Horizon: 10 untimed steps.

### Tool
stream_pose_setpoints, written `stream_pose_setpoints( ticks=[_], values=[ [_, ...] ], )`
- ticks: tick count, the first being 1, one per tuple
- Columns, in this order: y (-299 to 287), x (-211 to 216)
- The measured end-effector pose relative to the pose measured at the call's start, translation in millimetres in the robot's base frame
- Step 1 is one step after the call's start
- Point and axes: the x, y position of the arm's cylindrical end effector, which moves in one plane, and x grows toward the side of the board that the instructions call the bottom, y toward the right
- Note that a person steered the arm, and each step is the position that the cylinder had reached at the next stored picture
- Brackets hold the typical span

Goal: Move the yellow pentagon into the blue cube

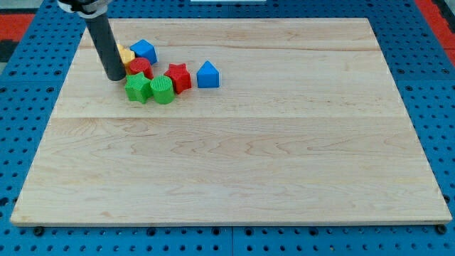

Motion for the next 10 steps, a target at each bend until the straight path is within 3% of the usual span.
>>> stream_pose_setpoints(
  ticks=[2,3,5,6,10],
  values=[
    [-37,17],
    [-10,55],
    [21,85],
    [76,85],
    [90,29]
  ],
)
